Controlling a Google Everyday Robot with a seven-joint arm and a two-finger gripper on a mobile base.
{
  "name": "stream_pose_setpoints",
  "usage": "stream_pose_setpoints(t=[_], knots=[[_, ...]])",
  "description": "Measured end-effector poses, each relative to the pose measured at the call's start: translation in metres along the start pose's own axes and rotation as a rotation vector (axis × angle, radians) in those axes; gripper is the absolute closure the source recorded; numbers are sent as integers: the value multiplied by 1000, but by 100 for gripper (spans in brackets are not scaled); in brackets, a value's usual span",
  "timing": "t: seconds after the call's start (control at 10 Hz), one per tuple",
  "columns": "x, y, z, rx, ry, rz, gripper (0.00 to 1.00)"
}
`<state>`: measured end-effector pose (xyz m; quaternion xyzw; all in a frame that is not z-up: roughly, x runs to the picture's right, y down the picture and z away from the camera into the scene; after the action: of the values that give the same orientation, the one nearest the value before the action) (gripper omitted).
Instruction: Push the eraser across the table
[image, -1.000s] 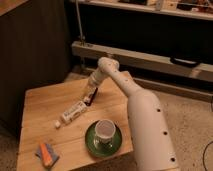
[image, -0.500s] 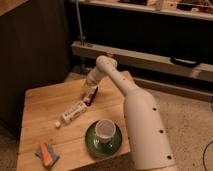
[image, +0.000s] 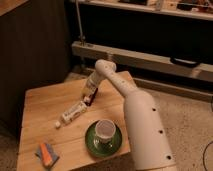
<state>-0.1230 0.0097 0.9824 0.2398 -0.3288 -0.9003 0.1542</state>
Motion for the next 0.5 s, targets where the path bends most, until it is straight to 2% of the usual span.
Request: stream_pose_setpoints(t=[0.1, 0.5], knots=[[-16, -5, -9, -10, -46, 9, 100], [-68, -25, -33, -29, -145, 80, 100]])
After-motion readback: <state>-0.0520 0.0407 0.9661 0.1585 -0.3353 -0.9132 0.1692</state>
